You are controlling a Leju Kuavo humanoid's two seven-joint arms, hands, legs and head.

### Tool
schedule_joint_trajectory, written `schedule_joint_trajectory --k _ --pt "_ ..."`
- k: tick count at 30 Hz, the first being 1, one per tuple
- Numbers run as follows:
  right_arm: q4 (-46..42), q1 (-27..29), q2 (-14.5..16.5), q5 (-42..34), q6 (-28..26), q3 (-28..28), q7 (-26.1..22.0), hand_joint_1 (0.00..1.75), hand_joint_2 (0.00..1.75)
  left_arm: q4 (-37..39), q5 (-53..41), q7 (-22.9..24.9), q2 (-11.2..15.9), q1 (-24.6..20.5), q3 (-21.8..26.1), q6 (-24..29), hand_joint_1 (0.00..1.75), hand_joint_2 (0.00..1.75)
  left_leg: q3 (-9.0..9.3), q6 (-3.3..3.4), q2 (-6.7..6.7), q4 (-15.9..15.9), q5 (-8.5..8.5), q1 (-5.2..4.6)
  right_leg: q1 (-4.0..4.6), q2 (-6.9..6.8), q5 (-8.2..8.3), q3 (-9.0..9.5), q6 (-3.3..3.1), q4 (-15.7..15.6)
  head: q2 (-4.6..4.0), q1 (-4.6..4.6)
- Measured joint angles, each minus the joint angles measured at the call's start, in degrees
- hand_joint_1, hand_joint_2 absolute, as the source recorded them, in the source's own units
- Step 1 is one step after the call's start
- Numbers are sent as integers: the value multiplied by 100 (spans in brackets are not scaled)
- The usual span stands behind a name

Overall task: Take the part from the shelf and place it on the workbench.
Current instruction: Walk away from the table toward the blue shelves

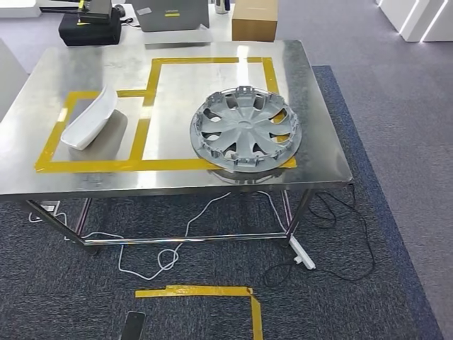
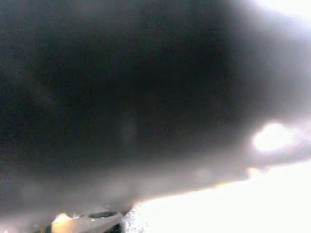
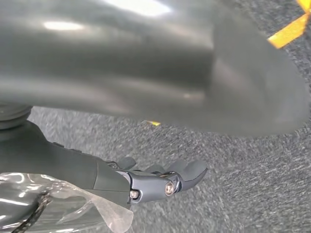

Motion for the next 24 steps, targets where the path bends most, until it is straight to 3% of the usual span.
schedule_joint_trajectory --k 2,4,6,7,8,9,11,13,14,16,17,18,20,21,22,23,24 --pt "46 -13 -3 84 -112 44 13 0 0 -1 67 -7 74 17 97 -110 0 0 -113 88 38 -1 96 9 -11 10 -69 -92 65 59 -1 2" --pt "92 -30 -12 134 -174 86 7 0 0 -2 103 -8 146 19 169 -175 0 0 -260 181 76 -5 223 15 -25 10 -528 -273 111 496 -1 23" --pt "145 -43 -23 174 -191 128 -23 0 0 -1 123 -8 205 20 232 -216 0 0 -416 226 98 12 343 -15 -34 4 -1046 -460 144 1272 -1 41" --pt "172 -48 -29 191 -191 147 -45 0 0 -1 123 -7 219 20 259 -234 0 0 -498 231 111 23 400 -35 -35 3 -1141 -483 148 1567 -1 41" --pt "197 -52 -33 205 -190 164 -63 0 0 0 119 -6 230 20 277 -248 0 0 -578 234 123 37 453 -53 -34 3 -1110 -418 143 1680 -1 41" --pt "217 -54 -37 217 -190 184 -75 0 0 0 114 -4 239 17 289 -257 0 0 -652 234 128 52 502 -71 -28 3 -984 -251 122 1574 -1 40" --pt "249 -66 -43 229 -190 221 -86 0 0 0 102 0 250 7 311 -264 0 0 -771 225 127 77 597 -102 0 2 -729 344 39 843 0 39" --pt "273 -89 -51 240 -192 252 -90 0 0 0 89 5 256 -2 338 -267 0 0 -845 188 127 94 706 -123 39 -7 -711 928 -42 -2 1 34" --pt "287 -97 -54 245 -196 262 -90 0 0 0 83 8 258 -5 354 -269 0 0 -874 163 131 96 767 -120 59 -9 -738 1062 -64 -237 1 34" --pt "321 -95 -51 252 -213 271 -86 0 0 -1 65 14 270 -5 380 -269 0 0 -937 107 131 88 868 -100 63 -15 -669 1030 -105 -367 0 45" --pt "338 -91 -49 251 -226 271 -84 0 0 -1 48 18 278 0 388 -267 0 0 -973 74 115 111 820 -93 52 -23 -596 973 -143 -383 0 50" --pt "352 -89 -48 250 -237 271 -84 0 0 -1 28 23 286 6 393 -265 0 0 -1026 35 96 223 651 -84 34 -34 -516 907 -189 -399 1 47" --pt "373 -93 -48 243 -248 271 -84 0 0 0 -14 30 293 13 397 -259 0 0 -1169 -46 64 775 55 -47 16 -47 -363 736 -240 -385 1 27" --pt "379 -93 -48 239 -248 271 -84 0 0 0 -26 31 293 11 397 -256 0 0 -1237 -80 62 1160 -219 -18 11 -51 -294 623 -244 -357 1 16" --pt "384 -93 -48 236 -249 271 -85 0 0 0 -35 31 294 9 398 -254 0 0 -1266 -112 62 1496 -354 9 6 -54 -230 506 -229 -322 0 13" --pt "389 -92 -48 233 -247 271 -87 0 0 0 -39 31 296 7 398 -246 0 0 -1234 -141 62 1701 -335 34 -3 -57 -170 383 -211 -276 -1 16" --pt "392 -90 -48 230 -230 271 -92 0 0 0 -45 30 295 7 398 -223 0 0 -1123 -172 62 1731 -196 59 -19 -59 -114 253 -186 -221 -1 14"
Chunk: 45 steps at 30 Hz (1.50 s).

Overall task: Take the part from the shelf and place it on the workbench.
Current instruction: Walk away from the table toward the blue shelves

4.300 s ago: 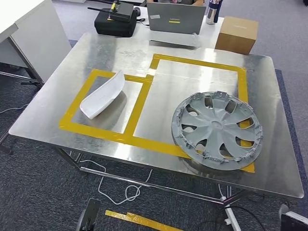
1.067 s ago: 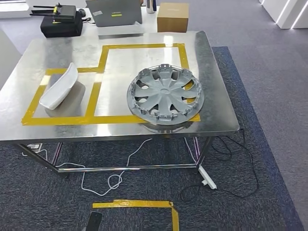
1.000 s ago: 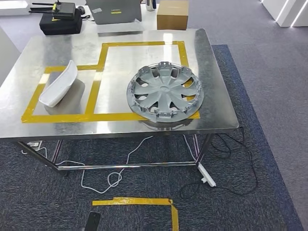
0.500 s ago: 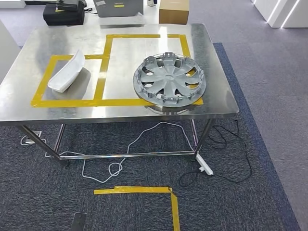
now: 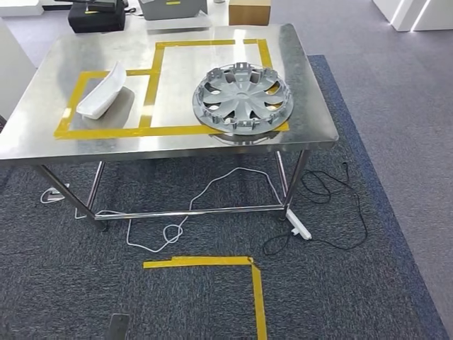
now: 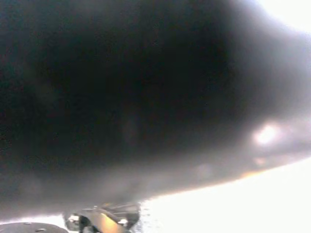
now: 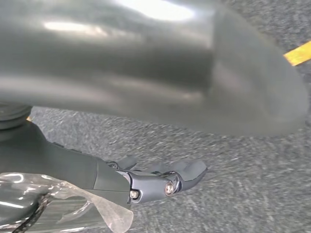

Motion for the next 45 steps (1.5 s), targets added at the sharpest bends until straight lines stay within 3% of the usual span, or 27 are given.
schedule_joint_trajectory --k 2,4,6,8,10,12,13,14,16,18,20,21,22,24,27,28,29,31,33,35,36,38,39,41,43,44,45 --pt "4 5 -4 -14 71 0 -19 0 0 0 -26 -11 -24 -4 0 90 0 0 479 -64 -3 -498 285 55 -37 3 101 -257 66 139 1 -2" --pt "4 19 -20 -45 180 0 -32 0 0 -1 -105 -36 -89 -13 -6 203 0 0 1015 -62 -18 -1287 193 62 -52 12 190 -437 146 268 1 -11" --pt "0 45 -39 -82 288 -1 -29 0 0 -1 -215 -60 -174 -17 -16 298 0 0 1187 29 -35 -1631 46 23 -55 10 291 -496 220 308 1 -18" --pt "-6 80 -56 -105 362 -3 -20 0 0 0 -283 -69 -261 -12 -22 356 0 0 1093 162 -18 -1610 123 11 -79 10 304 -516 286 316 1 -20" --pt "-10 109 -68 -115 390 -4 -8 0 0 0 -302 -70 -325 -13 -23 377 0 0 962 280 9 -1610 255 6 -95 27 -106 -612 333 590 1 -6" --pt "-11 119 -77 -119 397 -4 1 0 0 0 -307 -71 -358 -18 -24 379 0 0 775 332 18 -1603 410 -22 -88 41 -761 -767 348 1300 1 14" --pt "-12 120 -80 -119 399 -4 1 0 0 0 -308 -71 -366 -17 -24 379 0 0 666 344 21 -1598 496 -43 -84 44 -946 -815 345 1685 1 18" --pt "-13 119 -84 -119 401 -4 1 0 0 0 -308 -71 -372 -17 -24 379 0 0 553 351 24 -1593 582 -67 -80 44 -977 -804 332 1968 1 19" --pt "-15 119 -87 -108 404 -4 9 0 0 0 -310 -71 -378 -16 -24 379 0 0 334 355 15 -1587 748 -116 -55 54 -689 -517 259 1963 0 18" --pt "-28 114 -91 -79 409 -5 22 0 0 -1 -315 -71 -393 -19 -22 378 0 0 174 336 -39 -1582 899 -155 12 186 -535 196 121 1180 1 14" --pt "-42 113 -95 -34 420 -5 33 0 0 -2 -325 -73 -416 -29 -19 375 0 0 84 308 -107 -1574 1055 -179 67 349 -718 893 42 214 2 5" --pt "-46 114 -97 -12 427 -5 37 0 0 -2 -333 -75 -424 -31 -17 374 0 0 52 288 -138 -1583 1131 -181 86 377 -796 1064 38 -60 1 4" --pt "-45 117 -96 7 436 -4 45 0 0 -2 -342 -80 -426 -23 -14 373 0 0 21 265 -182 -1596 1215 -181 85 347 -800 1068 46 -176 1 0" --pt "-46 123 -93 43 452 -5 66 0 0 -2 -361 -93 -428 9 -5 376 0 0 -54 197 -219 -1554 1128 -163 76 222 -684 951 0 -172 0 -10" --pt "-51 143 -92 111 464 -7 120 0 0 -2 -402 -110 -431 34 8 375 0 0 -250 76 -132 -770 259 -107 62 4 -490 706 -87 -136 0 -44" --pt "-52 145 -92 138 466 -7 137 0 0 -2 -412 -114 -429 31 17 370 0 0 -308 39 -113 -366 33 -84 63 -72 -431 595 -87 -98 0 -47" --pt "-53 144 -92 167 468 -7 148 0 0 -2 -416 -118 -429 29 31 366 0 0 -324 6 -104 -41 -36 -60 61 -147 -376 482 -83 -50 0 -49" --pt "-56 139 -92 226 476 -7 157 0 0 -2 -421 -129 -429 32 81 352 0 0 -141 -55 -73 140 216 -12 48 -291 -281 241 -58 83 0 -49" --pt "-64 136 -93 286 490 -7 154 0 0 -2 -425 -149 -432 31 133 331 0 0 378 -98 115 -398 449 16 39 -404 -214 15 -10 243 1 -55" --pt "-77 136 -95 346 502 -7 137 0 0 -5 -419 -174 -441 11 172 301 0 0 897 -47 340 -1152 288 -6 50 -511 -159 -132 52 378 1 -63" --pt "-83 131 -96 377 505 -7 123 0 0 -7 -415 -189 -448 3 202 285 0 0 1015 9 387 -1384 180 -23 56 -570 -121 -170 82 413 1 -65" --pt "-84 120 -98 438 504 -7 95 0 0 -9 -406 -211 -465 14 280 263 0 0 957 147 301 -1498 187 -35 48 -652 -48 -213 153 434 1 -71" --pt "-86 119 -103 474 501 -6 80 0 0 -9 -399 -219 -473 28 325 253 0 0 888 204 255 -1502 252 -31 35 -577 -112 -243 195 470 1 -74" --pt "-89 134 -112 563 494 -5 53 0 0 -14 -371 -223 -496 39 416 233 0 0 709 295 158 -1516 419 -20 11 -261 -572 -360 267 807 1 -75" --pt "-90 148 -123 651 488 -5 28 0 0 -19 -346 -226 -515 28 520 205 0 0 490 334 29 -1510 601 -34 7 -8 -1142 -487 286 1465 2 -61" --pt "-90 148 -131 679 488 -5 19 0 0 -21 -341 -227 -522 27 566 193 0 0 377 337 -38 -1507 694 -45 10 33 -1253 -501 277 1756 2 -59" --pt "-90 143 -139 693 492 -4 11 0 0 -24 -334 -228 -527 30 617 186 0 0 263 335 -101 -1503 787 -57 14 51 -1210 -452 257 1913 1 -57"
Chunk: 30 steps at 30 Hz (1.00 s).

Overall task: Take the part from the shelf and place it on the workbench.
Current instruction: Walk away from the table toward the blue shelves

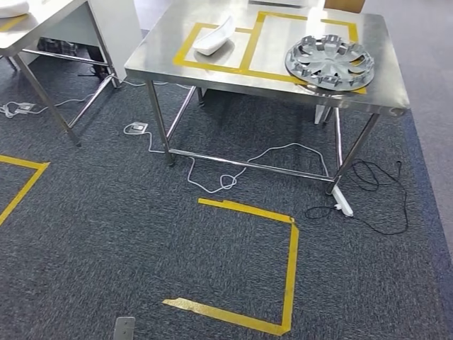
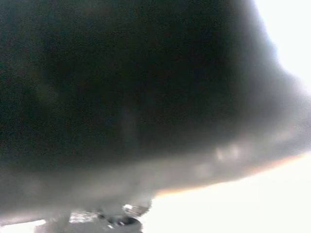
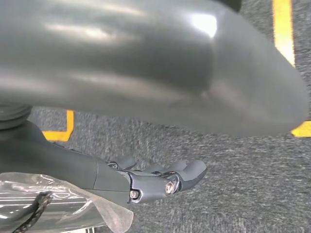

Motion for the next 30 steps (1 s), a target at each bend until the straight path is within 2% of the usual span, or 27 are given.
schedule_joint_trajectory --k 1,2,3,4,5,6,7,8,9,10,11,13,14,15,16,17,18,19,20,21,22,23,24,26,28,29,30 --pt "0 -5 -6 6 5 -1 -5 0 0 -2 9 -1 -4 5 45 -3 0 0 -116 -6 -63 2 94 -12 3 14 160 127 -28 -12 0 -1" --pt "0 -8 -11 10 10 -1 -10 0 0 -4 16 -1 -8 8 81 -4 0 0 -230 -15 -132 3 188 -24 6 45 365 343 -67 -208 -1 -3" --pt "0 -12 -14 16 15 -2 -17 0 0 -5 23 -1 -14 5 109 -4 0 0 -327 -27 -204 7 282 -32 12 136 502 638 -115 -554 -1 -3" --pt "0 -16 -15 27 19 -2 -28 0 0 -10 31 -2 -22 1 128 -4 0 0 -413 -45 -274 11 368 -46 14 257 513 979 -164 -1018 -1 -5" --pt "0 -19 -15 47 24 -1 -40 0 0 -16 37 -6 -32 -4 148 -3 0 0 -473 -68 -338 11 455 -56 17 365 442 1246 -191 -1434 0 -12" --pt "0 -22 -16 79 32 0 -60 0 0 -24 40 -16 -40 -5 176 -3 0 0 -506 -97 -398 -3 537 -59 24 439 343 1416 -210 -1741 0 -10" --pt "0 -22 -16 119 43 2 -77 0 0 -32 45 -30 -46 5 211 -2 0 0 -528 -135 -457 -31 614 -59 36 434 285 1483 -221 -1916 0 -8" --pt "1 -14 -15 163 54 3 -91 0 0 -36 50 -48 -49 22 250 -1 0 0 -537 -173 -518 -65 695 -46 33 372 309 1449 -236 -1949 0 -5" --pt "1 -5 -15 206 63 4 -102 0 0 -39 59 -67 -50 45 292 -1 0 0 -555 -206 -517 -74 696 -38 30 295 363 1414 -267 -1956 0 2" --pt "2 6 -14 240 69 5 -104 0 0 -40 70 -83 -51 72 330 0 0 0 -588 -234 -451 -1 569 -33 23 215 422 1374 -307 -1962 0 -18" --pt "2 24 -14 273 72 6 -106 0 0 -40 80 -100 -50 91 363 -1 0 0 -641 -258 -339 191 314 -28 9 125 484 1322 -340 -1969 -1 -44" --pt "2 62 -14 331 73 6 -102 0 0 -44 84 -138 -49 100 416 -4 0 0 -770 -315 -91 887 -345 -6 17 -61 584 1202 -369 -1963 -1 -90" --pt "2 78 -14 363 73 6 -98 0 0 -47 81 -158 -48 98 441 -6 0 0 -817 -350 -31 1273 -528 17 17 -163 628 1138 -361 -1956 -1 -95" --pt "2 87 -14 391 73 6 -95 0 0 -50 77 -173 -48 99 469 -8 0 0 -822 -380 3 1561 -550 41 14 -258 663 1076 -345 -1944 -1 -93" --pt "2 87 -14 416 72 6 -93 0 0 -52 75 -181 -50 107 497 -9 0 0 -754 -408 30 1691 -440 68 10 -352 692 1011 -327 -1922 -1 -96" --pt "2 82 -14 436 68 8 -93 0 0 -56 72 -180 -51 117 524 -8 0 0 -589 -426 67 1610 -275 91 3 -441 712 955 -308 -1895 -1 -95" --pt "3 71 -10 446 50 9 -95 0 0 -60 63 -170 -53 125 546 -3 0 0 -339 -434 146 1345 -144 106 -1 -521 723 921 -288 -1863 -1 -96" --pt "5 54 -2 449 13 9 -98 0 0 -64 49 -152 -58 127 569 8 0 0 -33 -435 284 959 -109 103 4 -597 725 880 -264 -1829 -1 -100" --pt "9 28 16 445 -37 9 -102 0 0 -72 27 -127 -64 118 594 20 0 0 232 -401 411 579 -158 87 16 -661 726 863 -233 -1796 -1 -96" --pt "14 -5 37 437 -90 9 -102 0 0 -78 3 -96 -75 108 618 35 0 0 405 -354 506 294 -244 66 29 -721 728 864 -201 -1765 -1 -96" --pt "20 -43 56 429 -129 10 -97 0 0 -85 -23 -63 -89 97 642 49 0 0 486 -292 538 114 -338 46 42 -782 737 851 -165 -1740 -1 -98" --pt "28 -83 70 420 -150 10 -81 0 0 -91 -53 -30 -104 93 660 59 0 0 482 -221 487 38 -377 43 47 -847 747 858 -132 -1718 -1 -92" --pt "37 -117 74 409 -157 10 -63 0 0 -93 -88 0 -124 98 671 66 0 0 465 -169 424 -2 -384 52 40 -828 731 839 -96 -1690 -1 -95" --pt "57 -169 74 373 -154 10 -27 0 0 -97 -170 48 -155 101 684 67 0 0 418 -80 292 -50 -339 74 14 -510 525 687 -32 -1412 -1 -82" --pt "80 -200 66 319 -148 10 -3 0 0 -99 -258 80 -170 77 688 51 0 0 347 -24 152 -55 -276 66 -10 -115 135 350 2 -687 -1 -74" --pt "96 -216 60 286 -144 9 7 0 0 -99 -305 93 -173 65 690 42 0 0 310 -11 73 -52 -246 55 -12 -38 -12 172 6 -300 -1 -74" --pt "112 -234 53 249 -139 9 12 0 0 -99 -354 107 -173 57 690 34 0 0 282 -8 -7 -50 -220 44 -12 -8 -61 56 3 -53 -1 -75"
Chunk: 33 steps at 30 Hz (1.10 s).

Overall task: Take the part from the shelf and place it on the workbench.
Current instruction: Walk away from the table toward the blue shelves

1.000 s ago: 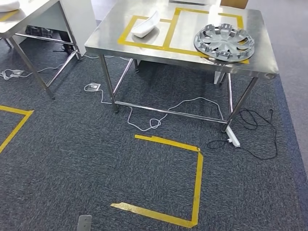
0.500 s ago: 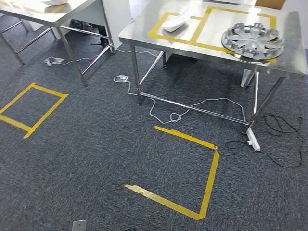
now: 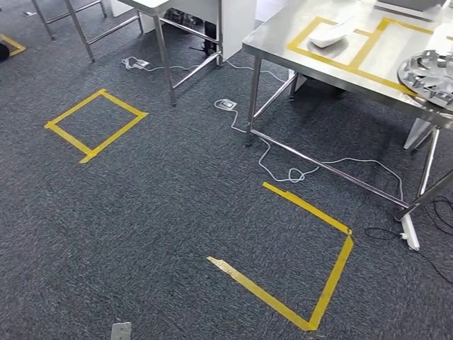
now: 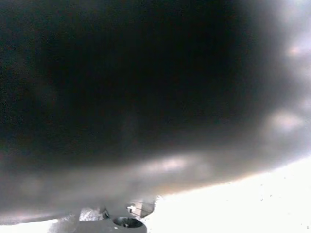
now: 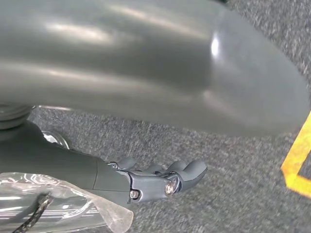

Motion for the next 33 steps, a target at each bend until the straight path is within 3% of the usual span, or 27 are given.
schedule_joint_trajectory --k 1,2,4,5,7,9,11,13,15,16,17,18,20,21,22,24,25,27,28,30,31,32,33 --pt "19 -26 -8 -40 4 0 7 0 0 0 -47 16 0 -2 0 -5 0 0 -19 -3 -82 2 22 -9 1 15 70 -14 -10 25 0 -1" --pt "37 -56 -14 -76 7 -1 15 0 0 0 -91 28 0 -3 0 -10 0 0 -29 -12 -164 4 42 -16 1 38 244 87 -26 -187 0 -2" --pt "66 -117 -23 -128 10 -2 31 0 0 0 -147 45 -2 -16 0 -17 0 0 -43 -43 -319 8 76 -28 -4 259 657 472 -78 -989 0 -2" --pt "77 -145 -26 -138 11 -2 35 0 0 0 -160 48 -3 -31 0 -20 0 0 -63 -65 -390 18 91 -34 -14 393 769 635 -97 -1349 0 -4" --pt "96 -185 -32 -152 13 -2 41 0 0 0 -174 51 -4 -56 0 -21 0 0 -127 -136 -513 27 136 -32 -19 535 793 760 -120 -1640 0 -8" --pt "122 -218 -34 -194 6 -4 49 0 0 0 -218 72 -1 -53 0 -20 0 0 -193 -218 -612 29 182 -14 -28 409 830 774 -155 -1676 0 -7" --pt "151 -274 -36 -288 -27 -9 75 0 0 0 -312 122 4 -51 -3 -19 0 0 -310 -275 -446 220 46 -24 -50 251 892 776 -209 -1716 0 -39" --pt "173 -345 -46 -403 -72 -14 124 0 0 0 -434 181 7 -77 -19 -19 0 0 -592 -318 -135 848 -338 -26 -46 74 917 754 -239 -1730 0 -78" --pt "192 -430 -71 -544 -112 -19 179 0 0 0 -573 216 10 -95 -46 -20 0 0 -868 -354 -1 1525 -623 -9 -32 -121 917 728 -244 -1724 1 -87" --pt "201 -480 -88 -627 -126 -23 204 0 0 0 -646 224 14 -94 -61 -21 0 0 -885 -362 25 1624 -617 -3 -28 -209 917 719 -244 -1721 1 -89" --pt "208 -534 -107 -710 -136 -28 227 0 0 0 -714 231 18 -93 -76 -24 0 0 -790 -360 49 1494 -506 0 -25 -289 917 716 -243 -1719 1 -89" --pt "214 -591 -127 -790 -140 -34 249 0 0 0 -777 240 24 -95 -97 -27 0 0 -589 -347 102 1154 -319 -1 -23 -361 914 722 -238 -1717 1 -91" --pt "226 -696 -177 -948 -140 -51 318 0 0 0 -898 280 35 -124 -160 -33 0 0 -163 -276 389 368 -35 -39 4 -490 900 733 -211 -1708 1 -91" --pt "231 -742 -213 -1030 -139 -58 370 0 0 1 -959 308 38 -149 -197 -37 0 0 -44 -232 507 121 28 -64 22 -553 893 735 -186 -1701 1 -90" --pt "234 -780 -252 -1107 -136 -64 433 0 0 1 -1021 335 39 -172 -233 -40 0 0 -14 -191 572 21 30 -89 38 -617 887 733 -159 -1695 1 -91" --pt "237 -850 -341 -1245 -113 -69 560 0 0 4 -1127 385 42 -199 -308 -49 0 0 -51 -121 454 -2 54 -105 45 -743 878 739 -101 -1696 0 -95" --pt "238 -882 -390 -1299 -93 -73 611 0 0 5 -1166 404 42 -202 -343 -53 0 0 -60 -84 387 -20 76 -99 35 -697 837 722 -67 -1665 0 -91" --pt "239 -921 -490 -1377 -46 -79 669 0 0 9 -1219 440 39 -230 -411 -60 0 0 -79 -12 247 -54 126 -73 6 -380 584 546 -7 -1292 1 -68" --pt "239 -925 -538 -1403 -32 -84 678 0 0 11 -1247 448 36 -251 -446 -63 0 0 -98 10 173 -56 142 -65 -9 -176 379 361 14 -906 1 -55" --pt "240 -909 -610 -1444 -15 -91 682 0 0 14 -1293 454 38 -279 -506 -73 0 0 -125 27 10 -52 158 -66 -17 -6 73 -20 28 -113 0 -51" --pt "240 -900 -636 -1457 -12 -93 682 0 0 18 -1307 454 43 -277 -528 -80 0 0 -129 25 -73 -48 164 -67 -17 11 73 -116 28 57 0 -53" --pt "240 -895 -655 -1469 -9 -93 680 0 0 21 -1314 453 48 -272 -548 -88 0 0 -129 19 -157 -41 168 -66 -18 21 205 -95 23 -33 0 -53" --pt "240 -894 -673 -1480 -7 -94 678 0 0 25 -1321 450 51 -270 -569 -94 0 0 -127 11 -241 -30 170 -64 -26 54 425 29 16 -341 0 -54"
